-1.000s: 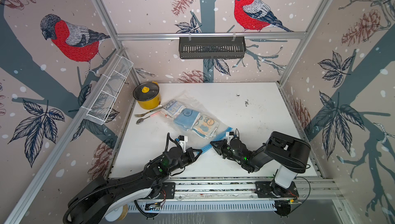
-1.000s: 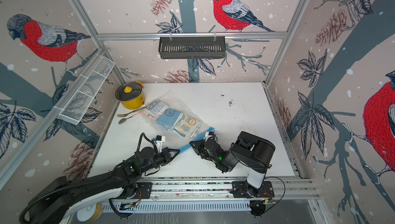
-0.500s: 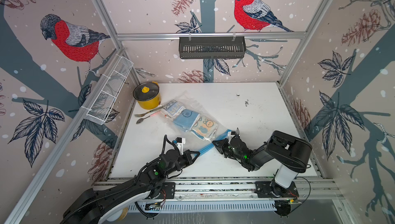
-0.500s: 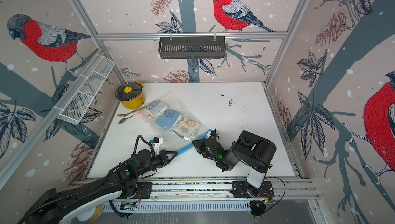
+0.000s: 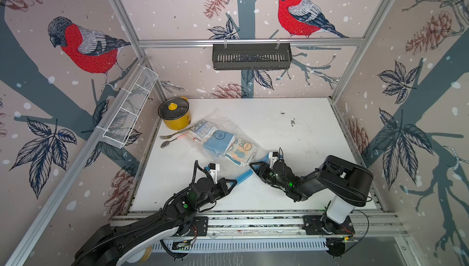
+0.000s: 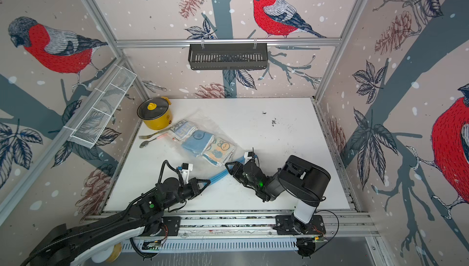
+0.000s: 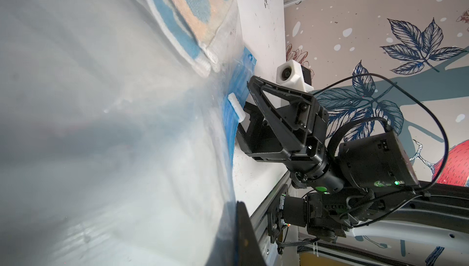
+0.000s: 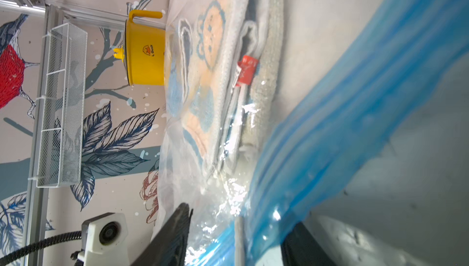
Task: Place the folded towel into the vacuum bag
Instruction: Close the vacuum bag at the center of the board.
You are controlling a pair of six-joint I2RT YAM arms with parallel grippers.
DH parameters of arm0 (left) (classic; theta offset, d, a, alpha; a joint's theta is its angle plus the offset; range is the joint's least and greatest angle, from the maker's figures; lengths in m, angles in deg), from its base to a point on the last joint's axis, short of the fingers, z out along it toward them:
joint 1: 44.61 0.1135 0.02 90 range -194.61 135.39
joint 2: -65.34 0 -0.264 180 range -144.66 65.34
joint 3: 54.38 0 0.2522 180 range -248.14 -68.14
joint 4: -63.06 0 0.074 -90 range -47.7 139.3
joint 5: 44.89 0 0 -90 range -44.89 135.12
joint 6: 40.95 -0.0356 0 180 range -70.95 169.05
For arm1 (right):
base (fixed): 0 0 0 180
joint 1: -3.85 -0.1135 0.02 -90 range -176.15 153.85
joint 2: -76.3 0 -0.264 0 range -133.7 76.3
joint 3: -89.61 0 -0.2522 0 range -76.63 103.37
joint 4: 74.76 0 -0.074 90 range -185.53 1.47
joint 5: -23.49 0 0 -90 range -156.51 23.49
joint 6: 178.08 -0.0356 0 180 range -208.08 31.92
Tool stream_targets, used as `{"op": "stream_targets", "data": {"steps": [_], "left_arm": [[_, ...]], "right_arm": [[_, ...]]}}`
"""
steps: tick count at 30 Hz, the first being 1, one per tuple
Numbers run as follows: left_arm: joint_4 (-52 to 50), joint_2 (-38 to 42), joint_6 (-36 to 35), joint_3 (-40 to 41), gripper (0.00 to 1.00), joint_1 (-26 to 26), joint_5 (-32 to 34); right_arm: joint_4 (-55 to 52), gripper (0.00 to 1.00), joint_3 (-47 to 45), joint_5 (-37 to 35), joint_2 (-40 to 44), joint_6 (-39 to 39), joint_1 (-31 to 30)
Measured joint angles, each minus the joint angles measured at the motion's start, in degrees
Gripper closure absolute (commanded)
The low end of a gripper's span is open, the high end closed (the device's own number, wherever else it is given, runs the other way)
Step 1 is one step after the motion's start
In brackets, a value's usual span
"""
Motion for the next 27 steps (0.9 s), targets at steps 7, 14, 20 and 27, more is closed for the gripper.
{"op": "stream_targets", "data": {"steps": [7, 14, 20, 27], "left_arm": [[0.11, -1.49, -0.02, 0.0, 1.0, 0.0, -0.2], [0.42, -2.49, -0.02, 0.0, 1.0, 0.0, -0.81], [0.44, -2.73, -0.04, 0.0, 1.0, 0.0, -0.96], [0.07, -1.51, -0.2, 0.0, 1.0, 0.0, -0.96]], "right_arm": [[7.54, 0.57, -0.37, 5.25, -5.25, 0.28, 0.85], [10.25, 0.73, -0.74, 5.81, -6.34, 0.07, 0.96], [9.66, 0.83, -0.87, 4.92, -6.34, 0.0, 0.94], [8.57, 0.99, -0.94, 4.13, -6.29, -0.17, 0.9]]}}
